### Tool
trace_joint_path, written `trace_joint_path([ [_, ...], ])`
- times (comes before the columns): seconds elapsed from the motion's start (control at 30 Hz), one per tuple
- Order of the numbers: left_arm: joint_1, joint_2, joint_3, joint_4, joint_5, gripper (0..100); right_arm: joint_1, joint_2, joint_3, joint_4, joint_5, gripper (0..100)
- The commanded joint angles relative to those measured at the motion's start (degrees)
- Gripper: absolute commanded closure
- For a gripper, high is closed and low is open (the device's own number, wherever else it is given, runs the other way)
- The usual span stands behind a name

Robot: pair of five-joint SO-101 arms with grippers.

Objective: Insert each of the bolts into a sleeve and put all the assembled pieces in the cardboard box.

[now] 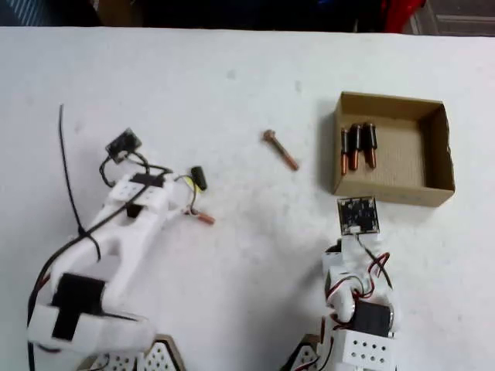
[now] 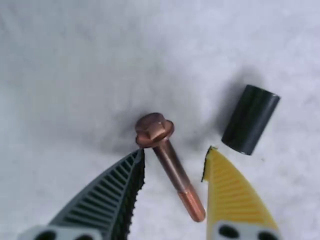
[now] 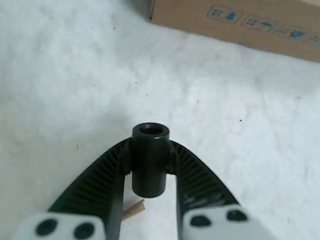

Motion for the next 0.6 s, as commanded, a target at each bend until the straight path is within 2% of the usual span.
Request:
trace_joint_path([
  [0.0,-0.48,4.62,-5.45,0.97,0.70,79,0.57,-0.22,0.44,0.31,0.09,98.1],
  [0.1,-1.54,7.87,-11.08,5.80,0.70,79,0.57,-0.22,0.44,0.31,0.09,98.1],
  [0.23,-3.56,10.59,-13.98,6.86,0.70,80,0.57,-0.22,0.44,0.31,0.09,98.1],
  [0.4,-3.91,10.77,-14.15,6.77,0.70,98,0.57,-0.22,0.44,0.31,0.09,98.1],
  [0.57,-3.47,10.77,-14.15,7.03,0.44,95,0.57,-0.22,0.44,0.31,0.09,98.1],
])
